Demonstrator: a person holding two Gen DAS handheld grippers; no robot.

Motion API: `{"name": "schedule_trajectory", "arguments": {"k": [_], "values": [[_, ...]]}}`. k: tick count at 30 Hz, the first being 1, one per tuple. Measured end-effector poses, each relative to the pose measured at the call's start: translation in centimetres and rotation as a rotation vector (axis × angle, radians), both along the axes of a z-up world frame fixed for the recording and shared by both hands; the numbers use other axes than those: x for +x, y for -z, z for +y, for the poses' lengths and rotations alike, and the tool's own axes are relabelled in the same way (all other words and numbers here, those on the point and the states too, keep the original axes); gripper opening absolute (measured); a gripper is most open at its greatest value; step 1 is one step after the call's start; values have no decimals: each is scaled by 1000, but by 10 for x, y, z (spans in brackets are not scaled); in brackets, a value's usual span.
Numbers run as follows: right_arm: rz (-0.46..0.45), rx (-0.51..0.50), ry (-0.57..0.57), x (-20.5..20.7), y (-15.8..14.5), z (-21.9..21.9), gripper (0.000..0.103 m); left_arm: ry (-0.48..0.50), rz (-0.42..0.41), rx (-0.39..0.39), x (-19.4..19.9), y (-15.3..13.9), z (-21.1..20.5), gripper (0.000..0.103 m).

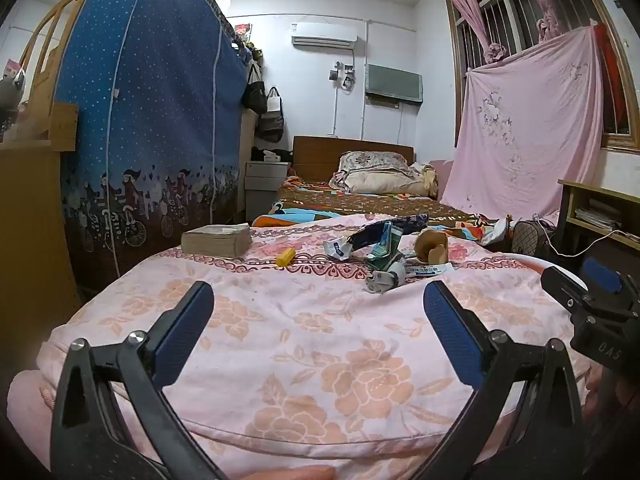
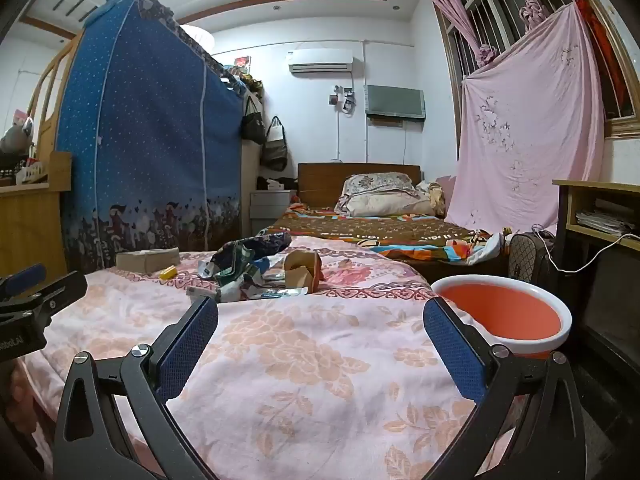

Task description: Collect trash

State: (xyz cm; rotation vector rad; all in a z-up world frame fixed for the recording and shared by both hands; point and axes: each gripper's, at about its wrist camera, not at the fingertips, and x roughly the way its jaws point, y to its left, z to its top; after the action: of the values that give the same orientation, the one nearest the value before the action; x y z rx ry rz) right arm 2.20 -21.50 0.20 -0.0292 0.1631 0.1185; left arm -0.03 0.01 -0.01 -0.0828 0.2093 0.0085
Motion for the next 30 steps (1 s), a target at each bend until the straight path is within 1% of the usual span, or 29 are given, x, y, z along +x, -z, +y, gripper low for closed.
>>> {"name": "schedule_trajectory", "arguments": {"k": [30], "values": [[-2, 3, 0, 1, 0, 0, 103, 1, 1, 18, -1, -3, 3, 91]]}}
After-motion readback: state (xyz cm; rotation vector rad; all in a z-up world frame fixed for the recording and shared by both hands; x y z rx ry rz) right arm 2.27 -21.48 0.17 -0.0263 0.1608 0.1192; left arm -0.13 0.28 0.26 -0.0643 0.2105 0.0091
